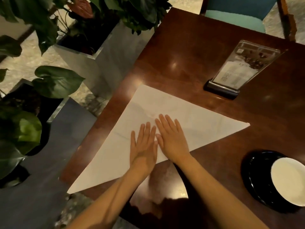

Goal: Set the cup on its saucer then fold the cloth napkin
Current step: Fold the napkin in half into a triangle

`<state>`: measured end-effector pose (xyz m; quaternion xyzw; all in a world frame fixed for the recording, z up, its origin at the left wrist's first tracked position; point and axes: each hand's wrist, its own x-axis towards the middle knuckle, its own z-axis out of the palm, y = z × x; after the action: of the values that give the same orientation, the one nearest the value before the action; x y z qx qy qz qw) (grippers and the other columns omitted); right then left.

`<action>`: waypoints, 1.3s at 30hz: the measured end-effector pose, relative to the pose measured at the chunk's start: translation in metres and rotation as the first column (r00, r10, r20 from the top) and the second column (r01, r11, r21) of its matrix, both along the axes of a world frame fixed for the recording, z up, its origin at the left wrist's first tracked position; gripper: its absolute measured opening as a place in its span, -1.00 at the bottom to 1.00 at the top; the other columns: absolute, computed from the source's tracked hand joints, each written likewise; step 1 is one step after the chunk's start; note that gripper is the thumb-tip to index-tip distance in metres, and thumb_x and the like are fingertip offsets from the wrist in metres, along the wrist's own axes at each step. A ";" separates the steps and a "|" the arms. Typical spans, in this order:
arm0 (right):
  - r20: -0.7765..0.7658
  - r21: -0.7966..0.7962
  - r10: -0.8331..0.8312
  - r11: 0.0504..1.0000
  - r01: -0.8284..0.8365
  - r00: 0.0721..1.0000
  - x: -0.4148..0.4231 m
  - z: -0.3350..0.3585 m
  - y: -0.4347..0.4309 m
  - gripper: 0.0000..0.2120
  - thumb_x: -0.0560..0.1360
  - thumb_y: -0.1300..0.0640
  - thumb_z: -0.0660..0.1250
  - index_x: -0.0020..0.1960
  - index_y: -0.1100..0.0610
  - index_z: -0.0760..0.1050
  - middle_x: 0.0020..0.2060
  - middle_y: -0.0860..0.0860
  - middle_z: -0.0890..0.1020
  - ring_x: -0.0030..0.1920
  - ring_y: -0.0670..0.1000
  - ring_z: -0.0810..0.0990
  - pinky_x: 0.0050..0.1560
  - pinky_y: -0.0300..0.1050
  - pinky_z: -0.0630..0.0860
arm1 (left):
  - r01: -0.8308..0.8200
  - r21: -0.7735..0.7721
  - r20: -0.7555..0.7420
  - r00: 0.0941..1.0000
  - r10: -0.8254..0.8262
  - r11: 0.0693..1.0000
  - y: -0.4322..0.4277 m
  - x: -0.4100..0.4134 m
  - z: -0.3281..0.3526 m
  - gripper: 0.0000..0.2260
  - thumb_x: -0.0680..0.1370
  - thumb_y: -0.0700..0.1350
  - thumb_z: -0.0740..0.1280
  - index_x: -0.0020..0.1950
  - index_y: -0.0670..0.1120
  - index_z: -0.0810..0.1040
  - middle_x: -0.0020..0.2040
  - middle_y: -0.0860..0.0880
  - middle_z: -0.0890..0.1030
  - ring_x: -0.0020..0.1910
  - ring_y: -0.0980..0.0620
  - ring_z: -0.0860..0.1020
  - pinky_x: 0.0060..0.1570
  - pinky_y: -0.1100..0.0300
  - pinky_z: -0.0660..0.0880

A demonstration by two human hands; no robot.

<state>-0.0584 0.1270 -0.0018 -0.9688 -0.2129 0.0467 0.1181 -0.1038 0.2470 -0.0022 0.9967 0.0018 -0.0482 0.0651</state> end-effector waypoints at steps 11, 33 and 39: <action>0.011 -0.072 -0.012 0.997 0.013 1.000 -0.001 -0.005 -0.002 -0.47 0.59 -0.08 -0.14 0.52 0.04 0.07 0.51 0.00 0.14 0.52 0.04 0.05 0.48 0.06 -0.09 | 0.381 -0.052 -0.029 0.923 -0.383 0.923 0.064 -0.053 -0.001 -0.48 0.60 0.16 0.01 0.51 -0.02 0.13 0.53 -0.03 0.13 0.52 -0.01 0.05 0.46 -0.08 0.04; 0.018 0.038 0.237 0.971 -0.238 0.971 -0.068 0.011 0.010 -0.58 0.52 -0.01 0.08 0.22 0.16 0.51 0.27 0.10 0.54 0.28 0.11 0.51 0.37 0.07 0.14 | 0.504 0.166 0.042 0.855 -0.517 0.848 0.121 -0.085 0.026 -0.46 0.27 -0.31 0.38 0.27 -0.19 0.51 0.27 -0.18 0.53 0.24 -0.17 0.51 0.13 -0.07 0.49; -0.033 0.296 0.214 0.935 -0.195 0.976 -0.071 0.008 -0.013 -0.71 0.48 0.06 0.34 0.14 0.18 0.52 0.28 0.09 0.53 0.31 0.11 0.47 0.38 0.02 0.26 | 0.157 -0.134 -0.077 0.983 -0.168 0.978 0.156 -0.040 0.065 -0.84 0.43 -0.16 0.25 -0.09 -0.10 0.61 -0.12 -0.08 0.66 -0.11 -0.13 0.61 -0.21 0.06 0.54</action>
<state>-0.1292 0.1144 0.0062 -0.9115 -0.3129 0.0584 0.2606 -0.1440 0.4027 0.0631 0.9842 -0.0800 -0.0972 0.1242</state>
